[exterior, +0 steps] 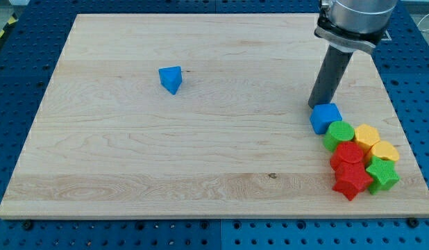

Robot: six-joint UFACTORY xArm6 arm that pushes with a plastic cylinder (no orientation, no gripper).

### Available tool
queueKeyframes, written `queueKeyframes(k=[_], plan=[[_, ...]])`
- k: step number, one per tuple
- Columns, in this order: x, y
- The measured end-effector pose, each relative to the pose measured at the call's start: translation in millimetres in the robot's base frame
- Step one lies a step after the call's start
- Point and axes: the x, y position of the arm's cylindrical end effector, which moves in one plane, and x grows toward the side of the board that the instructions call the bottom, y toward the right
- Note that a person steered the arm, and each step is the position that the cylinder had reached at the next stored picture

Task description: Move your arm towards the blue triangle

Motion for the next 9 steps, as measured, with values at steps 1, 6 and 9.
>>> queueKeyframes(k=[1, 6, 9], plan=[[8.5, 0.0], [-105.2, -233.9], [-88.3, -311.8]])
